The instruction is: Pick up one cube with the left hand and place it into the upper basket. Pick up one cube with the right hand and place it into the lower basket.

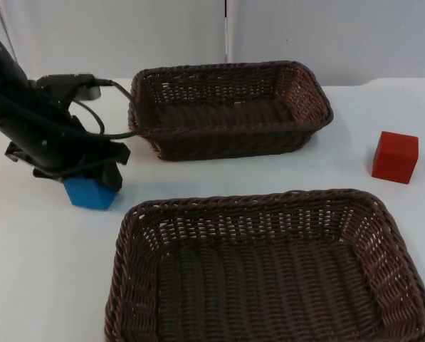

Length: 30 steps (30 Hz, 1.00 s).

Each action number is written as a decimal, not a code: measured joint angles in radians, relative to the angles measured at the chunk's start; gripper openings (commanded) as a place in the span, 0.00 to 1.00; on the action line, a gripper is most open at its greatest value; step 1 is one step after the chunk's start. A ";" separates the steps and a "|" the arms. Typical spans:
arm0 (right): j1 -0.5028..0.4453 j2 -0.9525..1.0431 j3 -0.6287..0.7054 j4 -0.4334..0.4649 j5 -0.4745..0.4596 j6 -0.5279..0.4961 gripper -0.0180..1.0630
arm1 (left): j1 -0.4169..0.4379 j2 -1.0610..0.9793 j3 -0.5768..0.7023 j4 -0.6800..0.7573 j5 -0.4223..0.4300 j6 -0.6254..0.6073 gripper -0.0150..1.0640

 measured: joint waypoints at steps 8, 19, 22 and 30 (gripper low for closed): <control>0.000 0.000 0.000 0.000 0.000 0.000 0.99 | 0.000 -0.184 0.000 0.000 0.091 -0.012 0.01; 0.000 0.000 0.000 0.000 0.000 0.000 0.99 | 0.000 -0.420 0.000 0.002 0.199 -0.049 0.01; 0.000 0.000 0.000 0.000 0.000 0.000 0.99 | 0.000 -0.495 0.000 0.002 0.233 -0.062 0.01; 0.000 0.000 0.000 0.000 0.000 -0.010 0.99 | 0.000 -0.566 0.000 0.002 0.266 -0.066 0.01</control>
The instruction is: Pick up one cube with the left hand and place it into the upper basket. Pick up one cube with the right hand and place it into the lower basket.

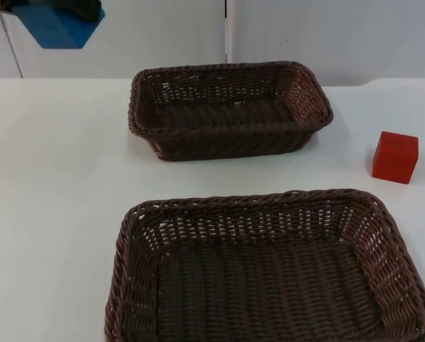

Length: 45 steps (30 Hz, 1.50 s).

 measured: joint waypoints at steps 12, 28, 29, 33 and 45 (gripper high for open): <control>0.000 0.000 0.000 0.000 0.000 0.000 0.99 | 0.000 -0.005 0.000 0.004 0.024 -0.019 0.01; 0.000 0.000 0.000 0.000 0.000 0.000 0.99 | 0.000 -0.005 0.000 0.008 0.028 -0.035 0.01; 0.000 0.000 0.000 0.000 0.000 0.000 0.99 | 0.000 -0.005 0.000 0.008 0.028 -0.035 0.01; 0.000 0.000 0.000 0.000 0.000 0.000 0.99 | 0.000 -0.005 0.000 0.008 0.026 -0.049 0.01; 0.000 0.000 0.000 0.000 0.000 0.000 0.99 | 0.000 0.003 -0.006 0.008 -0.052 -0.070 0.01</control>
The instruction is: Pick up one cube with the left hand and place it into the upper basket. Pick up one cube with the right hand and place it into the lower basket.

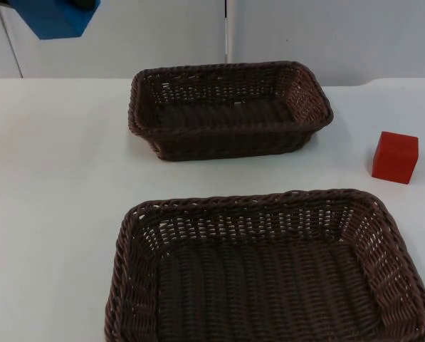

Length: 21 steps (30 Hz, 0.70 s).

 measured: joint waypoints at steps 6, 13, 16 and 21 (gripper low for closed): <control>0.000 0.000 0.000 0.000 0.000 0.000 0.99 | 0.000 0.069 -0.071 0.000 -0.004 0.000 0.01; 0.000 0.000 0.000 0.000 0.000 0.000 0.99 | -0.014 0.183 -0.170 0.000 -0.006 -0.005 0.01; 0.000 0.000 0.000 0.000 0.000 0.000 0.99 | -0.034 0.225 -0.207 0.008 -0.006 -0.005 0.01; 0.000 0.000 0.000 0.000 0.000 0.000 0.99 | -0.087 0.321 -0.320 0.029 -0.006 -0.005 0.01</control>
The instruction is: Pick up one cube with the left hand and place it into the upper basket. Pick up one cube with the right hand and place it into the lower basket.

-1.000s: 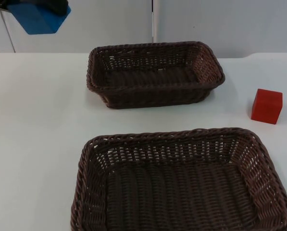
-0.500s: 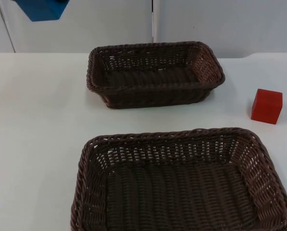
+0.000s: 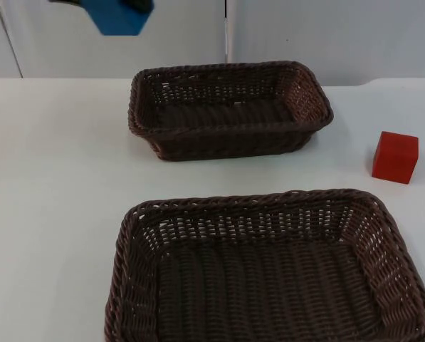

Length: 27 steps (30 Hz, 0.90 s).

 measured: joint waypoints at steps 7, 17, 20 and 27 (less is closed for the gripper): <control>0.000 0.000 0.000 0.000 0.000 0.000 0.99 | -0.048 0.149 -0.163 0.006 0.000 0.000 0.01; 0.000 0.000 0.000 0.000 0.000 -0.002 0.99 | -0.063 0.318 -0.349 0.007 0.000 -0.002 0.01; 0.000 0.000 0.000 0.000 0.000 -0.002 0.99 | -0.063 0.372 -0.401 0.007 -0.002 -0.002 0.01; 0.000 0.000 0.000 0.000 0.000 -0.002 0.99 | -0.063 0.461 -0.466 0.007 -0.012 -0.002 0.01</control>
